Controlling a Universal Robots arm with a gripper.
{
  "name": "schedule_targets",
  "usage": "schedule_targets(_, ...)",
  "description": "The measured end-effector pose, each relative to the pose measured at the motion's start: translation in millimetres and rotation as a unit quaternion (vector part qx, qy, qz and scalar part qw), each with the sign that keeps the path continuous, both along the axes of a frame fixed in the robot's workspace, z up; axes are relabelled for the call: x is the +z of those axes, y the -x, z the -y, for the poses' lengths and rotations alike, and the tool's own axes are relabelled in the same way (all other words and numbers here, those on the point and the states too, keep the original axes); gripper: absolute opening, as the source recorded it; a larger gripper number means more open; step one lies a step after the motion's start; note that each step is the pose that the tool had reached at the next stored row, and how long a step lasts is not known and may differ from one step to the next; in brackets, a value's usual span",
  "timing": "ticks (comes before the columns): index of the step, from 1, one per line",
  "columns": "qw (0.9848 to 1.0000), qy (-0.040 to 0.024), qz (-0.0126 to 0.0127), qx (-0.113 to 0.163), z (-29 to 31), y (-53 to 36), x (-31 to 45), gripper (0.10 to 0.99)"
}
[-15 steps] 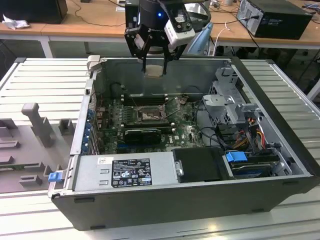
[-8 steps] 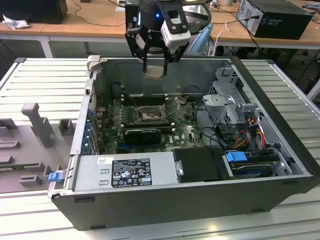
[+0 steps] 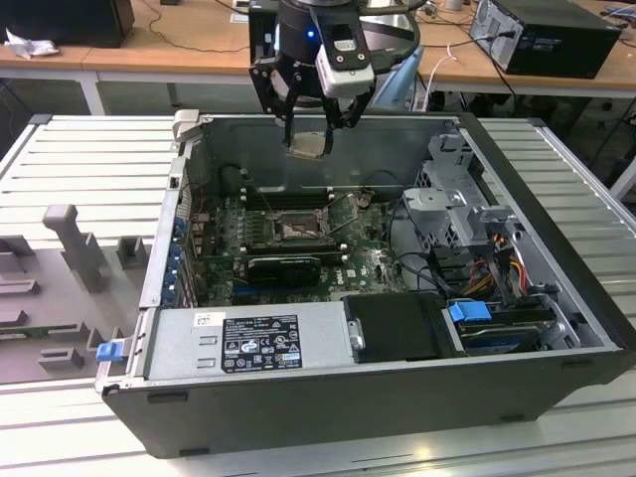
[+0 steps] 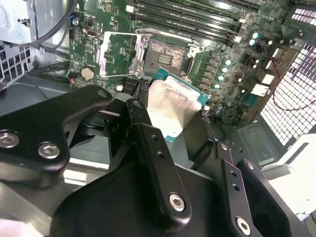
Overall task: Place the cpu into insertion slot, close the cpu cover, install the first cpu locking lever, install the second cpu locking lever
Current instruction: 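Place the cpu into insertion slot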
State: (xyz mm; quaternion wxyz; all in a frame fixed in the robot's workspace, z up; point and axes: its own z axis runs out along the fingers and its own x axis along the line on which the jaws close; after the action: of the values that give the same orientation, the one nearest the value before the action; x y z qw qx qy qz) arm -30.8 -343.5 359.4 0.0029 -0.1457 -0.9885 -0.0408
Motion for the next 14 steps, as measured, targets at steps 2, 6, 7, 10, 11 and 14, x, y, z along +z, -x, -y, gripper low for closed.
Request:
schedule_targets(2,1.0,-0.0001,0.0,-0.003,1.0,0.0,-0.6,0.529)
schedule_targets(6,0.9996,0.0001,0.0,-0.027,1.4,0.0,-1.1,0.529)
schedule_targets(7,0.9995,0.0001,0.0,-0.033,1.4,0.0,-1.2,0.529)
schedule_targets(10,0.9985,0.0001,0.0,-0.054,1.4,0.0,-1.6,0.529)
schedule_targets(11,0.9982,0.0001,0.0,-0.06,1.4,0.0,-1.6,0.529)
schedule_targets(14,0.9959,0.0001,0.0,-0.091,1.4,0.0,-2.1,0.529)
